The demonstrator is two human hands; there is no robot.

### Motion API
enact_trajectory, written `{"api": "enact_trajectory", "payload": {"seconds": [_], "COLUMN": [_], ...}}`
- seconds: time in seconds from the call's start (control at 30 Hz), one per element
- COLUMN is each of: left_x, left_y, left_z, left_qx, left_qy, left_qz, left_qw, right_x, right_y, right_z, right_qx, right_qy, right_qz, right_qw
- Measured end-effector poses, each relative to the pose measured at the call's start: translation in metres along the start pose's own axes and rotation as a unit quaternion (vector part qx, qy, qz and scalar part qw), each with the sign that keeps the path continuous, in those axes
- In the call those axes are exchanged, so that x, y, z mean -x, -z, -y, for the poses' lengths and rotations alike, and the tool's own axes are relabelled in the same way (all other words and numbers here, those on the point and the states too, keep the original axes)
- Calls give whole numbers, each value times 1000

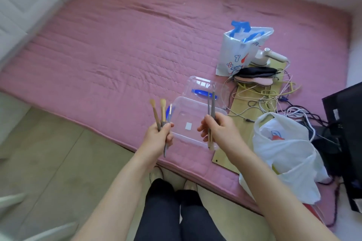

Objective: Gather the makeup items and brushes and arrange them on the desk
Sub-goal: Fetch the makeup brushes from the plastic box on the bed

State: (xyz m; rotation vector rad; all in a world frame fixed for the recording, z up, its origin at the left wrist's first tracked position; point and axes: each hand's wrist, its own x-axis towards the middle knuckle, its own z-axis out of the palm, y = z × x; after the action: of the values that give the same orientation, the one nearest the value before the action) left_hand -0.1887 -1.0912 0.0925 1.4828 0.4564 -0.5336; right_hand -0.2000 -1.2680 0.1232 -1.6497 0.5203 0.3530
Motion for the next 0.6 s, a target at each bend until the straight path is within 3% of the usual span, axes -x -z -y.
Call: {"api": "enact_trajectory", "payload": {"seconds": [0.2,0.47,0.6], "left_x": [56,96,109], "left_y": [39,104,152], "left_z": [2,5,9], "left_qx": [146,56,133], "left_qy": [-3,-59,-52], "left_qz": [-71,-174,-209], "left_qw": [987,981,967], "right_x": [28,50,57], "right_y": [-42,-131,-188], "right_z": [16,35,42], "right_qx": [-36,56,104], "right_qy": [-17,23,35], "right_qz": [73,164,208], "right_qw": [997,985,972]}}
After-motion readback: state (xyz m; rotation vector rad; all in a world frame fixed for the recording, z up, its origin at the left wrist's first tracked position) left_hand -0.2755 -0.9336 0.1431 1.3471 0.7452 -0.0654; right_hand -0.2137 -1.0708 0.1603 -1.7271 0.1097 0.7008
